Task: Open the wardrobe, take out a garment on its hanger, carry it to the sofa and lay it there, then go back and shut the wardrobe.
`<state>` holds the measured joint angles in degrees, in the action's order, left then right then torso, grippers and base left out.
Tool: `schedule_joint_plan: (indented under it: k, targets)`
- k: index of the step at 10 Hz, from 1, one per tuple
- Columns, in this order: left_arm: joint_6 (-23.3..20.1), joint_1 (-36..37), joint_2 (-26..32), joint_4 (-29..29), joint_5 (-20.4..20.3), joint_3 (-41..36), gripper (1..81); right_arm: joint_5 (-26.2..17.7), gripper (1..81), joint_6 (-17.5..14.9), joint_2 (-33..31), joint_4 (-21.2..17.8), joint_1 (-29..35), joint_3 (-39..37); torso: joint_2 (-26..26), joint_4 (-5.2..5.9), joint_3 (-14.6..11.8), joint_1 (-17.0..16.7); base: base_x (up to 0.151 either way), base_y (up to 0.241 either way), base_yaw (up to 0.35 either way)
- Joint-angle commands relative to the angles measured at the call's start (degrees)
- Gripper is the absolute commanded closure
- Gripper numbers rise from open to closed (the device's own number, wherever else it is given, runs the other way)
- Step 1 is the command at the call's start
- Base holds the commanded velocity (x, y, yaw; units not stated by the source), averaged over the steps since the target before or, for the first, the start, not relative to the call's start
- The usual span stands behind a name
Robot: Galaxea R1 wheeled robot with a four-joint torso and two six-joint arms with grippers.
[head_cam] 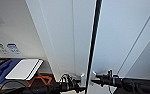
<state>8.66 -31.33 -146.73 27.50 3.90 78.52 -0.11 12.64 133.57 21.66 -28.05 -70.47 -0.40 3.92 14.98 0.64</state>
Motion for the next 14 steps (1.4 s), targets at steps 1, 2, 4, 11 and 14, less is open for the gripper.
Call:
schedule_joint_plan:
  k: [1, 2, 4, 11, 14]
  targets:
    - [-0.13, 4.39, -2.26, 0.45, -0.65, -12.34, 1.0, -11.05, 1.0, 1.77, 5.68, 2.95, 0.84, 12.92, 0.0, 0.0, 0.0, 0.0, 0.0, 0.0, 0.0]
    - [-0.13, 3.86, -1.82, 0.97, 0.32, -13.21, 1.0, -11.84, 1.0, 1.77, 5.24, 3.83, 0.58, 13.53, 0.0, 0.0, 0.0, 0.0, 0.0, 0.0, 0.0]
    - [-0.13, 2.72, -1.12, 1.33, 0.49, -14.71, 1.0, -11.84, 1.0, 1.77, 4.36, 4.53, -0.3, 14.23, 0.0, 0.0, 0.0, 0.0, 0.0, 0.0, 0.0]
    - [-0.13, -3.52, 3.61, 4.67, 2.08, -21.03, 1.0, -11.84, 1.0, 1.86, 0.85, 7.86, -4.78, 18.1, 0.0, 0.0, -0.07, 0.0, 0.0, 0.0, 0.0]
    - [-0.13, -5.72, 7.4, 5.37, 1.64, -23.93, 1.0, -11.5, 1.0, 1.86, 0.24, 8.4, -6.28, 18.89, 0.0, 0.0, -0.09, 0.0, 0.0, 0.0, 0.0]
